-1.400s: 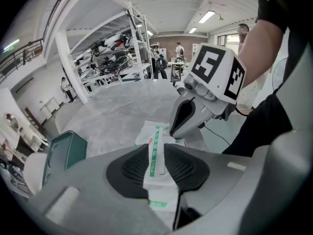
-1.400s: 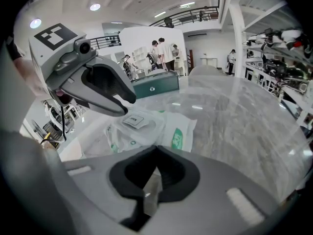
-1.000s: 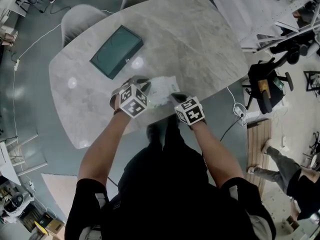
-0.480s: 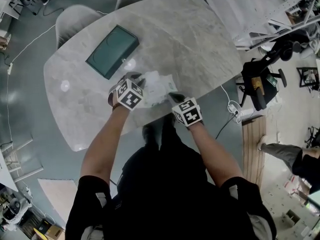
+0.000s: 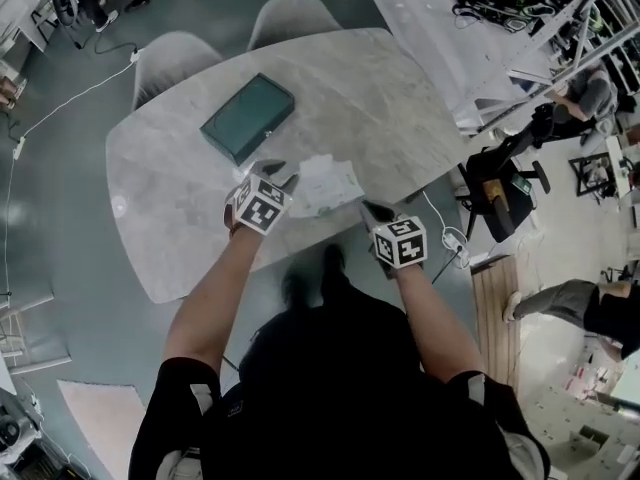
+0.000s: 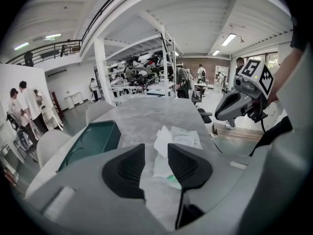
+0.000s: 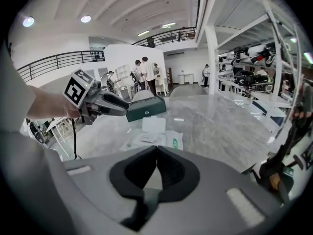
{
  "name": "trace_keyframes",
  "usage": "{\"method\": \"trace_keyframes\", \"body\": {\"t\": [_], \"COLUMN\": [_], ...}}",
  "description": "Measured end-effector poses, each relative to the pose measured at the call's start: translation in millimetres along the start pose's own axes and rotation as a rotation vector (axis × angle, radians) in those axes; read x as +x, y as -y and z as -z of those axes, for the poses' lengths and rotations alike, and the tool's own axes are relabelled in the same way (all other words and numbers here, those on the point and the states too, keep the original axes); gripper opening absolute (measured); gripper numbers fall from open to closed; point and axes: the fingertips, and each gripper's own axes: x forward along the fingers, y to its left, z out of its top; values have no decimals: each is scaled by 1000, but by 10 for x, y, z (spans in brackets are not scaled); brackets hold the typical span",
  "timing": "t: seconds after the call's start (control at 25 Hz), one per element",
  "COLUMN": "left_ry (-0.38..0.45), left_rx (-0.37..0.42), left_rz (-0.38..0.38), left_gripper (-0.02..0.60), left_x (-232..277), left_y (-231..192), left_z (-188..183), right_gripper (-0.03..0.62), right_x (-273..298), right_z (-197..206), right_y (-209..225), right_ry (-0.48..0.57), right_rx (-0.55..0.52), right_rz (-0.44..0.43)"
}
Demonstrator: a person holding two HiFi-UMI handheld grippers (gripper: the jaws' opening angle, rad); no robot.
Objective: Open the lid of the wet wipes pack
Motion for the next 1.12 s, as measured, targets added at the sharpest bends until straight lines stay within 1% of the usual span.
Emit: {"method": "trace_keyframes", "body": {"t": [0.12,0.28,0.52,0.72,0.84,1.0,1.12], "left_ry": [51,104,189,240,268,318,354], "left_rx": [-16,-50,-114,-173,-206,-255,-274], "left_rz": [-2,-25,-60,-63,-82,-113,-133], "left_gripper": [149,140,118,106,103,97,91], "left_x": [-252,-585,-944,-1071,-1113,-1134,-1180], "left_y": [46,89,125,293,438,592,652], "left_z": [-11,-13,-143,-265,-386,-668,-921], "right_gripper": [3,3,3,3,3,3,3], "right_x": [-191,-385,-563,-767,-943,-1224,-1430], "right_z": [-27,-113,-311,-462,-531,-655,-832], "right_y": [-153,-329,-416,-381,-325,-115,57], "right_ry": [26,72,128,197,241,297,355], "right_rx": [-7,-15,-31,-39,-58,-60,-48], "right_rz": [6,3,-27,-69,-108,-146,-171]}}
